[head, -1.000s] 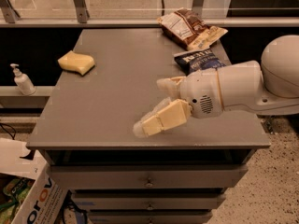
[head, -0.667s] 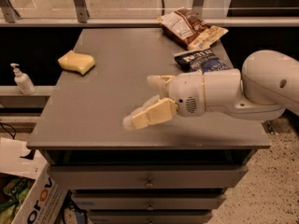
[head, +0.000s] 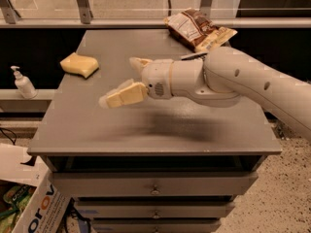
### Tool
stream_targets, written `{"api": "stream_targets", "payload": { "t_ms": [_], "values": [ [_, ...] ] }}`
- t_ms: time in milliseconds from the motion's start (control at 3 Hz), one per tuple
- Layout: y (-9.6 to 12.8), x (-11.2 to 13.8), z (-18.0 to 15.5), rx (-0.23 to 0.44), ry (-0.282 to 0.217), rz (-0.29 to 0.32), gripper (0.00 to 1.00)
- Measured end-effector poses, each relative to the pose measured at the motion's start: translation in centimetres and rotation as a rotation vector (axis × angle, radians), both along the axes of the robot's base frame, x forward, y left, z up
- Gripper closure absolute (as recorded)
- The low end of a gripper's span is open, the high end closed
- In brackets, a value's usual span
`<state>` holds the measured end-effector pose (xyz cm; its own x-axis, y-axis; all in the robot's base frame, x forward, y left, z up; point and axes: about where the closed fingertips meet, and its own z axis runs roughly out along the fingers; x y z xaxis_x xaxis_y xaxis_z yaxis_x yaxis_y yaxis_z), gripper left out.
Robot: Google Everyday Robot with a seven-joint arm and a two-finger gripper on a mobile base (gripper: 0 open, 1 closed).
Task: Move sponge near blue chip bag
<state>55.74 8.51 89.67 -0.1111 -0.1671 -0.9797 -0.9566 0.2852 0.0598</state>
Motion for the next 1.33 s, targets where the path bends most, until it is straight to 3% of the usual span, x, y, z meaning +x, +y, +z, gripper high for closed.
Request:
{"api": "stream_targets", "payload": {
  "t_ms": [333,667,1000,1333],
  "values": [
    [5.5,3.2,-0.1,-0.092,-0.06,-0.031,0.0],
    [5.4,3.2,-0.1,-0.092,-0.06,-0.032,0.0],
    [5.7,4.0,-1.3,-0.103,-0.099,-0.064,0.0],
    [8.0,5.5,-3.3,-0.106,-0.142,-0.098,0.0]
  ]
}}
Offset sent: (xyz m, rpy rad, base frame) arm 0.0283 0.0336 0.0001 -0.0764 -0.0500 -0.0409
